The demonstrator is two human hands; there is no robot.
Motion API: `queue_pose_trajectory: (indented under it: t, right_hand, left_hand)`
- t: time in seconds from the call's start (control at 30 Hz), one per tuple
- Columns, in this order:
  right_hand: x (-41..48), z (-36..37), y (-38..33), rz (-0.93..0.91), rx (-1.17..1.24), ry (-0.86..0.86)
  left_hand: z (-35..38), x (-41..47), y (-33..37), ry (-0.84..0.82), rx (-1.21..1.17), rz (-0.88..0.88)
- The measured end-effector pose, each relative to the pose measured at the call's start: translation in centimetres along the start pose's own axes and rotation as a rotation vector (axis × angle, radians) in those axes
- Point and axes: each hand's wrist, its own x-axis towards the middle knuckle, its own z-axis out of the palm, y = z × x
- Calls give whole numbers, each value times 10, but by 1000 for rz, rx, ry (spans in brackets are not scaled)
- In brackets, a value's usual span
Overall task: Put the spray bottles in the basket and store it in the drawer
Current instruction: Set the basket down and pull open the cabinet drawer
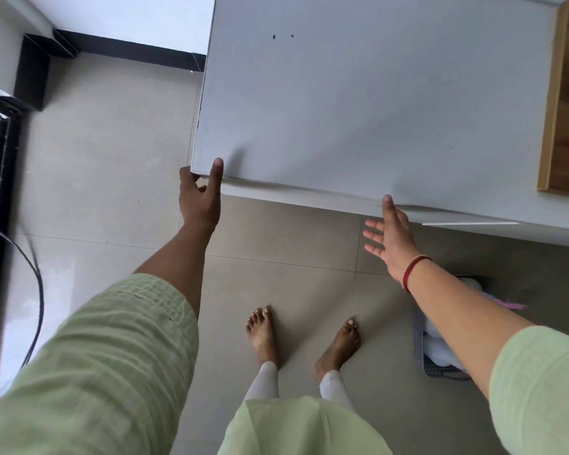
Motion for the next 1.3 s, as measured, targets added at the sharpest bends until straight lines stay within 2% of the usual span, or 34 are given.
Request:
queue_pose_trajectory:
  t: [0.17,0.33,0.4,0.5,0.57,0.63,0.87,1.0,1.13,1.3]
  right_hand:
    - [3,-20,4,56,54,89]
    - [-2,-32,10,4,-25,196]
    - [-3,-36,12,-18,-13,317]
    - [-1,-47,14,-66,-102,594]
    - [-1,-59,18,-12,-155,729]
    - [-4,-72,25,60,-209,779]
    - [-17,-105,55,227,-180,792]
    - [-27,-118,77,347,3,698]
    - [-32,-120,100,426,140,521]
    - [-38,-119,128,434,88,553]
  left_hand:
    - [-15,6,5,-48,164,91]
    - [-29,15,5,-129,320,146]
    - [-35,16,5,-148,367,154]
    - [-45,12,0,-170,425,167]
    - [-53,4,-7,-189,457,166]
    - [-62,-7,-16,-214,489,158]
    - [-66,-46,-36,-454,768,139]
    - [-52,-64,-41,-423,888,185]
    - [-41,-83,-50,-368,974,77]
    - [-49,-99,-62,-381,1024,51]
